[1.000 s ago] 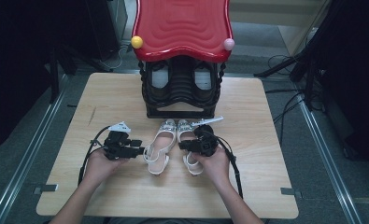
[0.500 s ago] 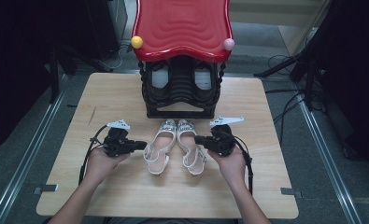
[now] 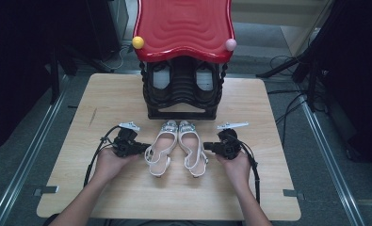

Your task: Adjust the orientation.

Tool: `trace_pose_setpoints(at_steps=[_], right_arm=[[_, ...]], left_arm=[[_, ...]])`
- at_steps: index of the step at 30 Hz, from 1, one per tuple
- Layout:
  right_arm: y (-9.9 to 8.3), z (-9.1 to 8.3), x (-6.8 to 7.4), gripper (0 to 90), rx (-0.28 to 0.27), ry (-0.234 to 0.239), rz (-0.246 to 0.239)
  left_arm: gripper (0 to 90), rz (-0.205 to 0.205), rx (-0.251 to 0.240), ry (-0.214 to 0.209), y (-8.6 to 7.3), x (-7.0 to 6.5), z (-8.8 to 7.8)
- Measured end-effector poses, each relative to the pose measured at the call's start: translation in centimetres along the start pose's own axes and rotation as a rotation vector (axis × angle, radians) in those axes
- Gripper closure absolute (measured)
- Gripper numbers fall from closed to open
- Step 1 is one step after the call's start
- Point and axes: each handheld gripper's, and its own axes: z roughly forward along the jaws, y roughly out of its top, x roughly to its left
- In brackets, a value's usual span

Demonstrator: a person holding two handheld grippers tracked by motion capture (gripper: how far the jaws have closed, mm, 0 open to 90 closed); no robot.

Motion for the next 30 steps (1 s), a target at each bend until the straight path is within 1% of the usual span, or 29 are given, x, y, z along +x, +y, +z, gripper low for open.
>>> trace_pose_setpoints(at_steps=[2, 6, 10, 12, 17, 20, 25, 27, 30], right_arm=[[0.0, 0.3, 0.2, 90.0, -0.001, -0.011, -0.002], [0.0, 0.2, 0.3, 90.0, 0.002, -0.014, -0.003], [0.0, 0.3, 0.3, 90.0, 0.002, -0.014, -0.007], [0.0, 0.3, 0.3, 90.0, 0.001, -0.012, -0.001], [0.0, 0.3, 0.3, 90.0, 0.0, -0.011, -0.001], [0.1, 0.4, 0.2, 90.0, 0.0, -0.006, 0.004], [0.1, 0.5, 0.2, 90.0, -0.007, 0.009, 0.019], [0.0, 0.5, 0.3, 90.0, -0.004, 0.005, 0.007], [0.0, 0.5, 0.5, 90.0, -0.008, -0.005, -0.017]], left_arm=[[85.1, -0.002, -0.002, -0.008, -0.1, 0.1, 0.0], [86.9, -0.013, -0.006, -0.026, -0.1, -0.1, 0.2], [86.9, -0.008, -0.003, -0.042, -0.1, -0.3, 0.4], [86.9, -0.007, -0.002, -0.045, -0.2, -0.5, 0.5], [86.8, 0.013, 0.012, -0.068, -0.2, -1.0, 0.7], [86.3, 0.018, 0.017, -0.071, -0.1, -1.3, 0.9], [86.3, 0.039, 0.028, -0.086, -0.1, -1.9, 1.2], [86.7, 0.044, 0.029, -0.079, -0.1, -2.1, 1.3], [86.7, 0.033, 0.019, -0.098, -0.2, -1.9, 1.4]])
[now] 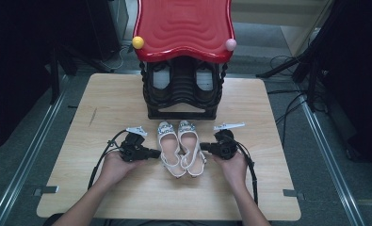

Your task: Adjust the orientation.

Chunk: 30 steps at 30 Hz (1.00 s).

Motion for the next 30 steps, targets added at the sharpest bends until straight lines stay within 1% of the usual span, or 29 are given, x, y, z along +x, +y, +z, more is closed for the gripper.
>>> trace_pose_setpoints(at_steps=[2, 4, 5, 8, 12, 13, 14, 17, 19, 21, 23, 25, 28, 30], right_arm=[[-0.1, 0.0, 0.2, 90.0, -0.005, -0.01, -0.014], [-0.3, 0.0, 0.4, 90.0, -0.022, -0.029, -0.029], [-0.4, 0.0, 0.5, 90.0, -0.024, -0.034, -0.028], [-0.3, 0.0, 0.3, 90.0, -0.016, -0.021, -0.015], [0.0, -0.1, -0.3, 90.0, 0.004, -0.013, -0.003], [0.0, -0.2, -0.4, 90.0, 0.008, -0.012, -0.002], [0.0, -0.2, -0.5, 90.0, 0.005, -0.009, -0.002], [-0.1, -0.2, -0.8, 90.0, -0.002, 0.003, -0.007], [-0.1, -0.2, -0.8, 90.0, 0.0, 0.001, -0.02], [0.0, -0.3, -0.9, 89.7, 0.001, -0.011, -0.025], [0.2, -0.5, -1.0, 87.3, 0.001, -0.02, -0.028], [0.4, -0.9, -1.0, 86.1, -0.009, -0.006, -0.03], [0.6, -1.6, -0.8, 83.4, -0.038, 0.013, -0.035], [0.7, -2.0, -0.6, 80.8, -0.052, 0.021, -0.041]], left_arm=[[88.0, 0.008, 0.0, 0.007, 0.0, -0.2, 0.1], [89.0, 0.006, 0.004, 0.006, 0.0, -0.3, 0.1], [89.3, 0.004, 0.005, 0.004, 0.1, -0.3, 0.1], [89.4, 0.002, 0.007, 0.001, 0.0, -0.5, 0.2], [89.4, 0.027, 0.028, -0.003, 0.1, -1.2, 0.6], [89.4, 0.039, 0.032, 0.003, 0.2, -1.3, 0.7], [89.4, 0.042, 0.034, 0.005, 0.2, -1.5, 0.7], [89.3, 0.027, 0.03, -0.01, 0.1, -1.2, 0.7], [89.0, 0.023, 0.026, -0.016, 0.1, -1.1, 0.7], [86.3, 0.023, 0.029, -0.001, 0.2, -1.1, 0.6], [82.2, 0.018, 0.028, -0.001, 0.2, -1.0, 0.5], [78.7, 0.019, 0.028, -0.001, 0.2, -0.7, 0.3], [76.1, 0.01, 0.004, -0.002, 0.2, -0.6, -0.3], [74.0, 0.015, -0.009, 0.013, 0.1, -0.6, -0.8]])
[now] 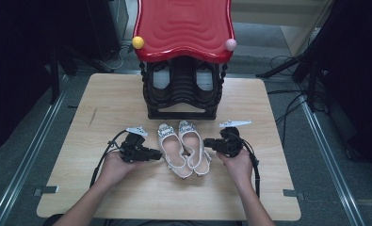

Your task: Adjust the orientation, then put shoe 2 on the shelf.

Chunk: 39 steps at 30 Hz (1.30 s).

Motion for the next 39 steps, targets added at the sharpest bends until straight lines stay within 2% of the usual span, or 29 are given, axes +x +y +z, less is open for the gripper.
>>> trace_pose_setpoints(at_steps=[5, 11, 14, 22, 27, 30, 39], right_arm=[[0.4, -0.5, 0.2, 76.5, -0.013, 0.006, -0.007], [1.0, -0.5, 0.6, 72.8, 0.018, 0.016, -0.005], [1.4, -0.4, 1.0, 72.1, 0.023, 0.025, -0.006], [2.3, 0.0, 1.9, 71.7, 0.051, 0.03, -0.022], [2.9, 0.4, 2.6, 70.4, 0.07, 0.034, -0.035], [3.5, 0.6, 3.2, 70.2, 0.078, 0.041, -0.045], [5.0, 1.7, 5.0, 67.7, 0.152, 0.034, -0.089]], left_arm=[[67.9, 0.001, -0.009, 0.028, -0.3, 0.1, -1.0], [62.2, -0.023, -0.022, 0.054, -0.6, 0.6, -1.9], [60.1, -0.018, -0.022, 0.078, -0.8, 0.7, -2.3], [57.7, -0.024, -0.046, 0.094, -1.1, 0.9, -3.2], [56.6, -0.013, -0.042, 0.113, -1.2, 0.8, -3.3], [55.7, 0.005, -0.035, 0.138, -1.2, 0.7, -3.3], [54.3, 0.0, -0.059, 0.136, -1.1, 0.8, -3.8]])
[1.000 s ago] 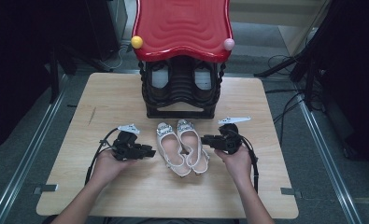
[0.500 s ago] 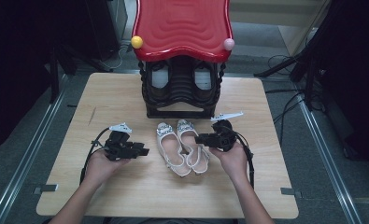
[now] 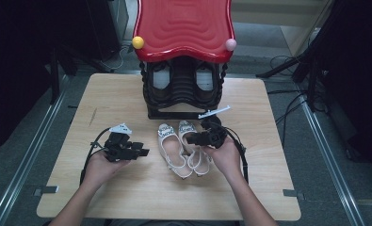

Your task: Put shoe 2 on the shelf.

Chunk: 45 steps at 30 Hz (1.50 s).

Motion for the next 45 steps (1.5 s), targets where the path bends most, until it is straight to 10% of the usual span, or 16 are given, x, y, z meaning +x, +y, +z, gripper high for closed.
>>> trace_pose_setpoints(at_steps=[18, 30, 45], right_arm=[[2.2, 4.0, 2.5, 61.1, 0.243, -0.076, -0.045], [2.0, 5.5, 2.0, 64.5, 0.387, -0.105, 0.011], [2.2, 5.2, 2.1, 83.9, 0.4, -0.108, 0.012]], left_arm=[[52.3, -0.012, -0.01, 0.006, 0.0, 0.4, -0.2], [52.2, -0.013, -0.01, 0.008, -0.1, 0.5, -0.2], [51.1, -0.021, -0.021, 0.026, -0.2, 1.0, -0.7]])
